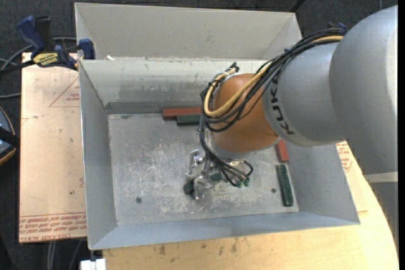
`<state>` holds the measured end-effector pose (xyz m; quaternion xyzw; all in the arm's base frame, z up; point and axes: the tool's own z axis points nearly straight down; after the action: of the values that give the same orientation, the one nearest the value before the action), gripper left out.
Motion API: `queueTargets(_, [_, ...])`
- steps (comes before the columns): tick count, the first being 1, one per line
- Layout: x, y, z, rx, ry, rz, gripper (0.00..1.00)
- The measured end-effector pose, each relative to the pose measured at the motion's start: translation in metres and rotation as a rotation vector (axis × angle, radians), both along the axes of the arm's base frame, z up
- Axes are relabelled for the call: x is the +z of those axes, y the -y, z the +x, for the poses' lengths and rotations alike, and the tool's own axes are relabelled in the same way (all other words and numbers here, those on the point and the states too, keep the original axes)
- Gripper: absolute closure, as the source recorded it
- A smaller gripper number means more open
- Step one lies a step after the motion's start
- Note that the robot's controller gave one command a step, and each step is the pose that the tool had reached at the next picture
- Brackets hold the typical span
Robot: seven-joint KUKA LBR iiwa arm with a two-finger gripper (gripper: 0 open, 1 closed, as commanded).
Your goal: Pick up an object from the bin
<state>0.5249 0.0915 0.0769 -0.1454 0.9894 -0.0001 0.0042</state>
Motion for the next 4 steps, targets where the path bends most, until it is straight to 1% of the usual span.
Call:
queueTargets(1, [0.001,0.000,0.000,0.000,0.000,0.000,1.00])
queueTargets(2, [0.027,-0.055,0.042,-0.056,-0.007,0.001,1.00])
queueTargets(3, [0.027,-0.055,0.042,-0.056,-0.007,0.001,1.00])
queueTargets(4, [0.064,-0.050,0.044,-0.063,-0.014,-0.001,1.00])
